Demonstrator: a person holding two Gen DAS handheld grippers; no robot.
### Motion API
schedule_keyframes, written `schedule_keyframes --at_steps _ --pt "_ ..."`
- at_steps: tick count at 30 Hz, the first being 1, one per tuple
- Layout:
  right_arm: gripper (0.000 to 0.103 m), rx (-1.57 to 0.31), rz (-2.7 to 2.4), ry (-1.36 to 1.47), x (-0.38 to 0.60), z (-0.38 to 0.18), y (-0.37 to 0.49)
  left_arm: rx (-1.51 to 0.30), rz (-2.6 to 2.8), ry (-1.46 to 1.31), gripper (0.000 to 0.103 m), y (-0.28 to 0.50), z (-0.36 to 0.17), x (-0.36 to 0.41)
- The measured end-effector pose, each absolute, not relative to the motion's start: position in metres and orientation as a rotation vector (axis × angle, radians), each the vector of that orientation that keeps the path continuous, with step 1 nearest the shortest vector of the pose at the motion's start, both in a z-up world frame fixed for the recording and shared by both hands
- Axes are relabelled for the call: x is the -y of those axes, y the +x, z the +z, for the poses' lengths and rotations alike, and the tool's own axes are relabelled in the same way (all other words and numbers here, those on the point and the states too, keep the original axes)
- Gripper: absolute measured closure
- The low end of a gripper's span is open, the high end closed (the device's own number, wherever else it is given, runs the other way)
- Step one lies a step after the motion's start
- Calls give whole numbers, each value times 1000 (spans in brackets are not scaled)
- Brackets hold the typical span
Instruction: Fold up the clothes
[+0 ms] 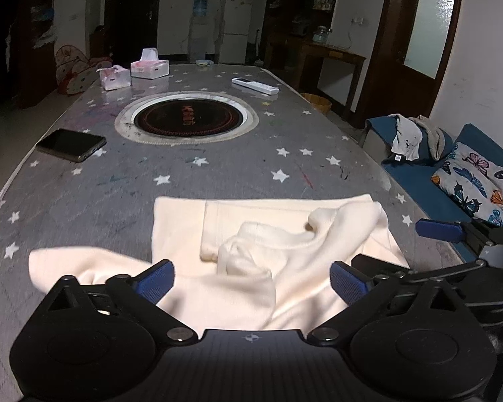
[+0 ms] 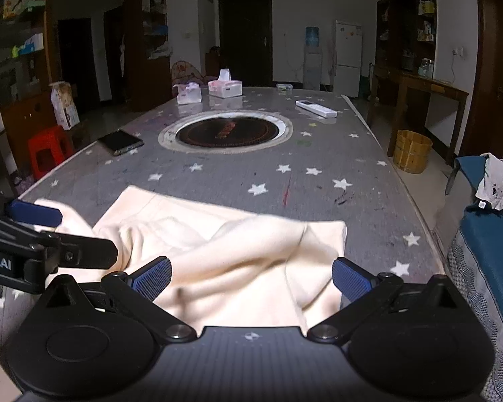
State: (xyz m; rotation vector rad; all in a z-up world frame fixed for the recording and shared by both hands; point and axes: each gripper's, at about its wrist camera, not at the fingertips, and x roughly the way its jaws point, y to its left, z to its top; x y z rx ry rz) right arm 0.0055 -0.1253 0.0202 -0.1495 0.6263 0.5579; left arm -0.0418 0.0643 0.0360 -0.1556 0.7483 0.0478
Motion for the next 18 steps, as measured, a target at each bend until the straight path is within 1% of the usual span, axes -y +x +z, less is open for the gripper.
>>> schedule_keyframes --at_steps 2,4,5,6,8,10,13,15,16,17,18 --pt "1 -623 562 -144 125 22 12 -749 40 -153 13 -35 35 -67" --pt "2 -619 561 -148 124 22 20 -750 32 -151 16 -27 33 -70" --pt "4 -619 560 -150 124 22 24 -751 28 -150 20 -24 33 -72" --pt "7 -620 558 -150 124 22 28 -751 24 -149 22 -20 32 -73" --pt "8 -631 559 -138 125 21 38 -752 16 -146 25 -13 31 -76" --pt "12 -643 563 -124 126 20 47 -757 7 -145 27 -6 28 -79" --pt "16 -658 570 -105 128 19 61 -780 -8 -148 27 2 22 -83" --pt "22 -674 582 -92 128 17 71 -800 -18 -152 31 6 17 -86" --pt "24 -685 590 -88 128 16 75 -811 -23 -154 36 8 14 -87" --pt "28 -697 600 -86 127 14 78 -821 -30 -158 40 9 12 -87" --pt "33 -711 612 -85 126 11 80 -827 -32 -160 43 9 10 -88"
